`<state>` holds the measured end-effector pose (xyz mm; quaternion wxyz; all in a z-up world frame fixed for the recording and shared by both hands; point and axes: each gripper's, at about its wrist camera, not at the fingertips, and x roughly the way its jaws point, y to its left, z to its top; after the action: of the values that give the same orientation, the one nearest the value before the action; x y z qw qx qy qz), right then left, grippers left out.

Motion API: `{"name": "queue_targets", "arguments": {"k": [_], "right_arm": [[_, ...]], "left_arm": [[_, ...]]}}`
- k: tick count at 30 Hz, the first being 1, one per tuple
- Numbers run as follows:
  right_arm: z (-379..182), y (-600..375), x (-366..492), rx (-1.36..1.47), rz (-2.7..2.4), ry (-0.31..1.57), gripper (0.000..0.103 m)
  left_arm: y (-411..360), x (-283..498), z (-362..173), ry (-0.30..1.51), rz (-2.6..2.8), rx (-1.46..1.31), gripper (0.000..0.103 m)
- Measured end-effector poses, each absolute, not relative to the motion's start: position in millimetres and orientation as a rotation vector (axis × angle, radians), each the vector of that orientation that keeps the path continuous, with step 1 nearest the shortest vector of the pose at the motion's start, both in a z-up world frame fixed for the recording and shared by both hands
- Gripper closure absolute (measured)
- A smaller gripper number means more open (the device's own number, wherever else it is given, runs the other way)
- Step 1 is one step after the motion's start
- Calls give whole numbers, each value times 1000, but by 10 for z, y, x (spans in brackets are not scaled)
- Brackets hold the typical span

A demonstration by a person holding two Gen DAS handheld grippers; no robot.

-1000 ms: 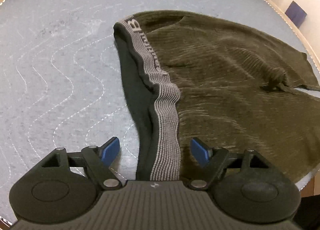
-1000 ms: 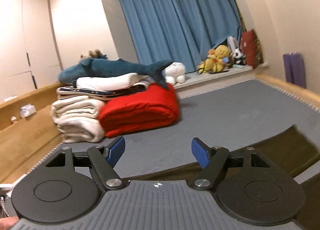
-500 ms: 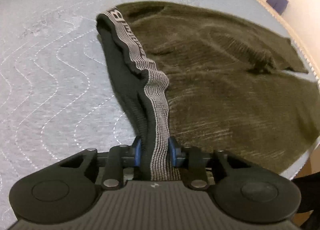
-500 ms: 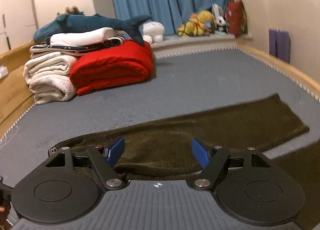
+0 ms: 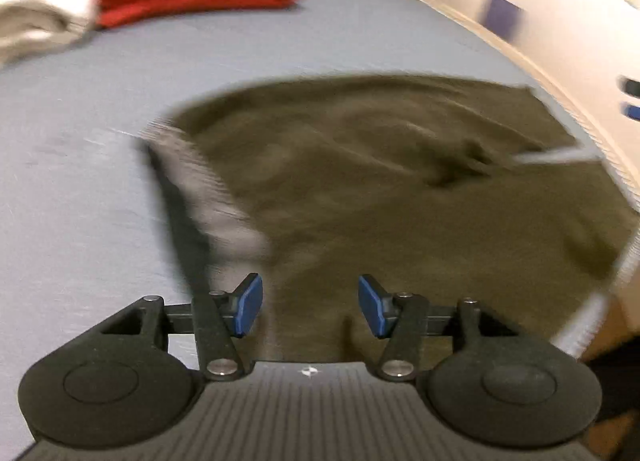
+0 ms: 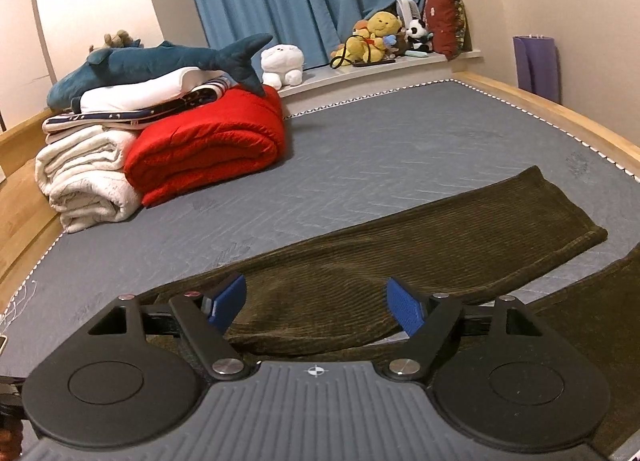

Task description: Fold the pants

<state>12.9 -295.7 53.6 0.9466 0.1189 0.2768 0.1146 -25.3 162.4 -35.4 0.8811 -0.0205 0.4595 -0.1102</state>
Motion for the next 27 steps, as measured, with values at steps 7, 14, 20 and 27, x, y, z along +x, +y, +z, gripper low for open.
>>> {"name": "queue_targets", "arguments": {"k": [7, 14, 20, 27], "right_arm": [[551, -2941, 133, 239, 254, 575, 22], [539, -2909, 124, 206, 272, 583, 19], [504, -2867, 172, 193, 281, 606, 19], [484, -2831, 180, 165, 287, 612, 18]], "left_arm": [[1417, -139, -678, 1128, -246, 60, 46], [1411, 25, -447, 1022, -204, -5, 46], [1331, 156, -441, 1005, -185, 6, 61], [1267, 256, -356, 966, -170, 0, 84]]}}
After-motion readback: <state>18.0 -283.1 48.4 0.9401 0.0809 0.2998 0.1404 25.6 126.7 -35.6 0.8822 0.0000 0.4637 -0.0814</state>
